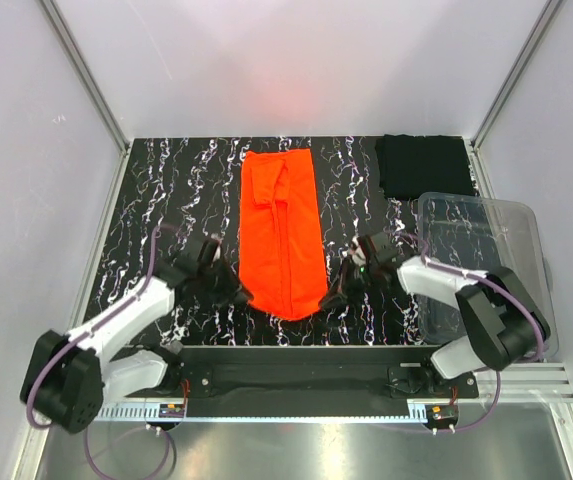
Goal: Fold and stack the t-shirts
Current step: Fold the tshirt
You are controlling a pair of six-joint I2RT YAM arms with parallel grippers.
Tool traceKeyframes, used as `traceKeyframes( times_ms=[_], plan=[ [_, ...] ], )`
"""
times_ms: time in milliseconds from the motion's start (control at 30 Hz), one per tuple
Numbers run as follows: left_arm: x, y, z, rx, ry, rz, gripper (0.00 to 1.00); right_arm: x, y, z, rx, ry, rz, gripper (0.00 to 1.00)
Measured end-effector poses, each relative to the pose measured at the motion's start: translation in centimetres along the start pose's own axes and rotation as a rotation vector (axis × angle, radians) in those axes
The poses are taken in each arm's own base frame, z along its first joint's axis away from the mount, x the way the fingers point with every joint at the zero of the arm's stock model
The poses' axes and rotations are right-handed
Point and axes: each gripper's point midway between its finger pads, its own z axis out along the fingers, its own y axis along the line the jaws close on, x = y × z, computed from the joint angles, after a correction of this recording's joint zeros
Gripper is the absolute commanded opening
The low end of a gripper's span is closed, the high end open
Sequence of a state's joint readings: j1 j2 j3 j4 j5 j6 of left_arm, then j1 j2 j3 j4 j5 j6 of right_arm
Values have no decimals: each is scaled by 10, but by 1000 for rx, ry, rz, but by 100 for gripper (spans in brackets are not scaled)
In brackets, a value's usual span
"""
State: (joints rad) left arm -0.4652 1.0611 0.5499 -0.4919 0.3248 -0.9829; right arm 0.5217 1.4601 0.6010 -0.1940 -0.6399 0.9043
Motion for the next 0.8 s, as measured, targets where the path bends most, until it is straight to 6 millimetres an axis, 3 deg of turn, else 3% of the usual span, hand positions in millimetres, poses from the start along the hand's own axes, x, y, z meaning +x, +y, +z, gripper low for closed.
traceKeyframes(
  times_ms=[100,233,467,667,800],
  plan=[
    [-35,-33,-3,13,-39,40,0,-36,30,-10,-29,-44,-19,0],
    [-91,-56,-1,5,-92,34,0,-89,63,-16,-51,-86,-47,0],
    [-192,-92,1,38,-185,16,0,-176,100,-31,-63,-140,-61,0],
    [-240,-92,19,47,-180,-1,0,-239,112,-26,-80,-152,-69,0],
    [-256,-84,43,35,-139,-6,0,-261,103,-15,-79,-124,-31,0]
  ],
)
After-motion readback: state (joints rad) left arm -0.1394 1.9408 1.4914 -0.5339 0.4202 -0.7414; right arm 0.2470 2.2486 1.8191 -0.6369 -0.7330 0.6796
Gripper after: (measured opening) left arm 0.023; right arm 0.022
